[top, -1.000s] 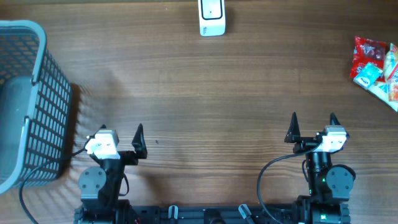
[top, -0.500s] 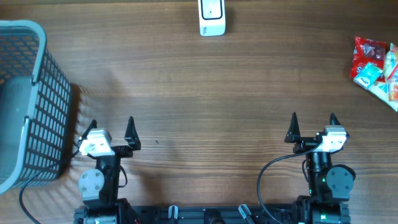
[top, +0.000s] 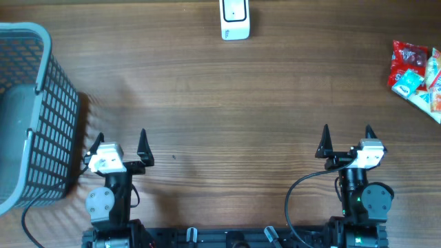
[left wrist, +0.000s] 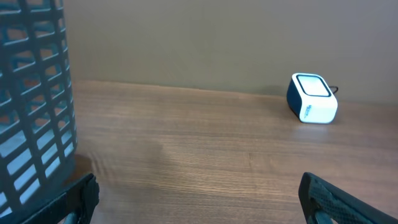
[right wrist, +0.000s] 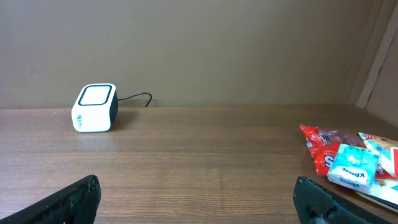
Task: Scan the item barcode
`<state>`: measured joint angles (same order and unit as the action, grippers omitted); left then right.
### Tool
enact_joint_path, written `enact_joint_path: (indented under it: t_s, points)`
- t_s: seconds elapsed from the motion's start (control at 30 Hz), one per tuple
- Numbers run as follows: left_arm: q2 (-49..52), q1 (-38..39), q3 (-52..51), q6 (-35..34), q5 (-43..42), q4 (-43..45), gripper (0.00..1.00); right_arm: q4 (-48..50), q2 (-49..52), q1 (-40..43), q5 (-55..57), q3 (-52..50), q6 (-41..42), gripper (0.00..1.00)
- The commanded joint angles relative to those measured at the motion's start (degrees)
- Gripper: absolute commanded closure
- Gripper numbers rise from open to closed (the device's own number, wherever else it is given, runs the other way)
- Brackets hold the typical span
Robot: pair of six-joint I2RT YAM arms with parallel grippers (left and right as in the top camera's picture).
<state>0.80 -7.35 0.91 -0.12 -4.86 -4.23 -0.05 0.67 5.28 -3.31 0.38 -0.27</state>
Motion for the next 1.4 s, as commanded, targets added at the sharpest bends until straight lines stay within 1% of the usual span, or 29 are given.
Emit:
enact_joint_path:
  t_s: [0.0,0.37,0.4,0.47,0.57,0.9,1.37]
  points:
    - [-0.61,2.03,-0.57,5.86,-1.03,0.15,0.00,0.15,-0.46,-0.24,0.33,-0.11,0.42,0.01]
    - [-0.61,2.12,-0.57,5.66,-0.42,0.04,0.00,0.15,-0.46,-0.24,0.33,-0.11,0.42,0.00]
    - [-0.61,2.12,-0.57,5.57,0.04,0.00,0.00,0.15,-0.46,-0.24,0.33,-0.11,0.44,0.00]
    - [-0.61,2.10,-0.57,2.23,3.34,-0.24,0.00,0.15,-0.46,-0.24,0.33,-0.11,0.42,0.00]
    - [-0.61,2.12,-0.57,2.25,3.48,-0.26,0.00,0.15,-0.46,-0.24,0.33,-0.09,0.42,0.00]
    - [-0.61,2.12,-0.57,2.23,9.03,0.02,0.00,0.15,-0.46,-0.24,0.33,-0.11,0.44,0.00]
    - [-0.61,2.12,-0.57,2.27,6.60,-0.17,0.00,0.15,-0.46,-0.24,0.33,-0.11,0.44,0.00]
